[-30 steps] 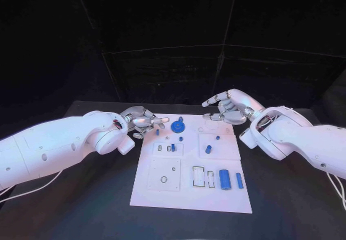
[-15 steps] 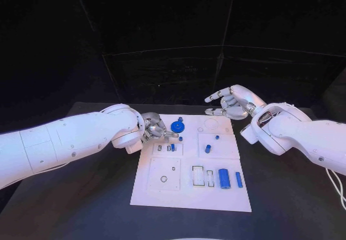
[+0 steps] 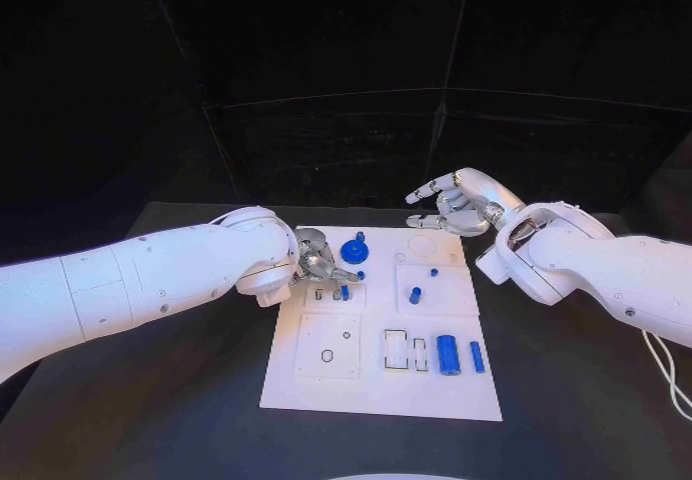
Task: Assemble the parts on the task board
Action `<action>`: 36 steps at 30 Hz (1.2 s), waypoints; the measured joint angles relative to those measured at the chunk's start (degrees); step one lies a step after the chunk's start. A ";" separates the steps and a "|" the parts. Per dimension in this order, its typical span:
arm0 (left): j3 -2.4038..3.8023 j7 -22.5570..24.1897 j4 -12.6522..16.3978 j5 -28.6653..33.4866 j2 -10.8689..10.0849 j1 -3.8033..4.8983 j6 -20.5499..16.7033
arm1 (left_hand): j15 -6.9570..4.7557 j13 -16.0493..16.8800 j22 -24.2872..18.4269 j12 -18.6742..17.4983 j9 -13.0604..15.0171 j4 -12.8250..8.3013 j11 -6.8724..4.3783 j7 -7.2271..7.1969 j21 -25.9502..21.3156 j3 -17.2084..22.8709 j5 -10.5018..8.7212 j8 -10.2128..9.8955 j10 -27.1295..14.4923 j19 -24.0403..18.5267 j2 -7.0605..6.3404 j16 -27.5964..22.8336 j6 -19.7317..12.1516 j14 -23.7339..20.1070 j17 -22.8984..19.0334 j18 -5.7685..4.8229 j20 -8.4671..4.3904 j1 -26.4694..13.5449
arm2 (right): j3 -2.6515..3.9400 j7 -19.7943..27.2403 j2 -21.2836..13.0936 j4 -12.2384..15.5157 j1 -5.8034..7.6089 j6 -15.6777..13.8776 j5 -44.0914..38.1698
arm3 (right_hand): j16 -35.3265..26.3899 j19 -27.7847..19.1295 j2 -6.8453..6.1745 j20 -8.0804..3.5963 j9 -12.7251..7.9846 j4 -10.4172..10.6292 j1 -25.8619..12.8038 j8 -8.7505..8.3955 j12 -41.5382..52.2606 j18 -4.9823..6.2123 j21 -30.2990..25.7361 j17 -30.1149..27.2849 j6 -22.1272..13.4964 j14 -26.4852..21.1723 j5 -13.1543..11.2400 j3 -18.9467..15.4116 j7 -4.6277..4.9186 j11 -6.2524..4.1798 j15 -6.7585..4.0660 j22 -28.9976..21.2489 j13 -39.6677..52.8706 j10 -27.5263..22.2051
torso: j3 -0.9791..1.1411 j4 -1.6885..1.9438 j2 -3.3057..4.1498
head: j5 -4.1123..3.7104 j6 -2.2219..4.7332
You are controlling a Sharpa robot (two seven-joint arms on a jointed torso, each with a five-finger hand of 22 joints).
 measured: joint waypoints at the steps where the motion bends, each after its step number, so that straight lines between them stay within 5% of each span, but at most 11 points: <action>1: -0.01 -0.12 -0.08 -0.08 0.26 0.02 0.14 | 0.00 0.03 0.02 0.00 0.08 0.00 0.01 0.00 0.19 0.00 0.00 0.23 -0.01 0.00 0.00 0.00 0.00 0.00 0.00 0.00 0.00 0.00 | 0.00 -0.09 0.09 -0.08 0.00 0.01 -0.03 | 0.00 0.00 0.00 0.00 0.00 0.00 0.00 0.00 0.00 0.00 0.00 0.00 0.00 0.00 0.00 0.00 0.00 0.00 0.00 0.00 0.00 0.00 | 0.00 0.00 0.00 | 0.00 -0.03; 4: -0.04 -0.43 -0.27 -0.27 0.71 0.10 0.56 | 0.00 0.03 0.09 0.00 0.19 0.00 0.01 0.00 0.19 0.00 0.00 0.22 -0.01 0.00 0.00 0.00 0.00 0.00 0.00 0.00 0.00 0.00 | 0.00 -0.28 0.27 -0.22 0.00 0.04 -0.09 | 0.01 0.00 0.07 0.00 0.00 0.00 -0.07 0.00 0.00 0.00 0.00 0.00 0.00 0.00 0.00 0.00 0.00 0.00 0.00 0.00 0.00 0.00 | -0.02 0.00 0.01 | 0.07 -0.16; 6: -0.08 -0.59 -0.42 -0.34 0.85 0.14 0.84 | 0.00 0.03 0.09 0.00 0.26 0.00 0.01 0.00 0.19 0.00 0.00 0.22 -0.01 0.00 0.00 0.00 0.00 0.00 0.00 -0.88 0.00 0.00 | 0.00 -0.43 0.33 -0.28 0.00 0.06 -0.14 | 0.01 0.00 0.07 0.00 0.00 0.00 -0.07 -0.01 0.00 0.00 0.00 0.00 0.00 0.00 0.00 0.00 0.00 0.00 0.00 0.00 0.00 0.00 | -0.02 -0.01 0.01 | 0.10 -0.25; 36: -0.24 -2.34 -2.47 -0.67 2.88 0.33 5.10 | 0.01 0.14 0.71 0.00 2.60 -1.37 0.02 -0.42 0.40 -0.23 0.01 1.97 -0.01 0.14 1.21 0.00 -1.23 0.00 -0.01 -0.86 -0.14 3.51 | -0.01 -1.30 1.14 -0.94 0.00 0.68 -0.34 | 0.02 0.00 0.06 0.00 0.00 0.30 -0.06 0.22 0.00 0.00 0.00 -0.05 0.00 0.00 0.65 -0.29 0.00 0.00 0.00 -0.07 0.01 0.00 | -0.08 -0.02 0.04 | -0.05 -1.27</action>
